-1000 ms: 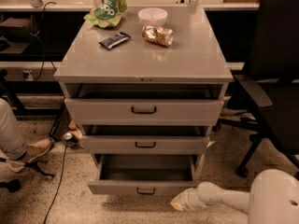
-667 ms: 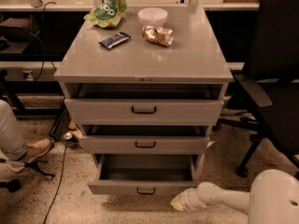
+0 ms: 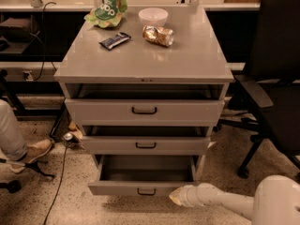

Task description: Close bottom drawer

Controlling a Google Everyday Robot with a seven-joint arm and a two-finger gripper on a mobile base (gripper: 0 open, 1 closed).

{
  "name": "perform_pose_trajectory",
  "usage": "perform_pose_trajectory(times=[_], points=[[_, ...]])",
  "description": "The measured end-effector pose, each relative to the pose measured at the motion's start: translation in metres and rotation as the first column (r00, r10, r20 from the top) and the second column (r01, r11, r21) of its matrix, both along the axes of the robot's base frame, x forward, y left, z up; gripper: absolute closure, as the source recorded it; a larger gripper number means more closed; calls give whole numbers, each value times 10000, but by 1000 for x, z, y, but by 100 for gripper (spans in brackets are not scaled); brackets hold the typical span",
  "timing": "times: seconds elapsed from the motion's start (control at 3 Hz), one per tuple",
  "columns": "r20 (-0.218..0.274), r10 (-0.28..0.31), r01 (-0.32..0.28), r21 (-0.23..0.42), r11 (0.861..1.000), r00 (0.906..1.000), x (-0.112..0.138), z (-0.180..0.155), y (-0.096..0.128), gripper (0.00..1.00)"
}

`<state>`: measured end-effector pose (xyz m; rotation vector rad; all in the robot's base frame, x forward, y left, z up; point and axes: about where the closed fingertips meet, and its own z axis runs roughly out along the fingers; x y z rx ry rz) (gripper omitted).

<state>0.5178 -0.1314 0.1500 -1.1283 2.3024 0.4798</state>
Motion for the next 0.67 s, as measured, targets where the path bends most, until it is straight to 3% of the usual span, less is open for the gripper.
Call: perform_pose_trajectory(times=[0.67], points=[[1410, 186, -238, 348, 9991, 9898, 67, 6, 8, 100]])
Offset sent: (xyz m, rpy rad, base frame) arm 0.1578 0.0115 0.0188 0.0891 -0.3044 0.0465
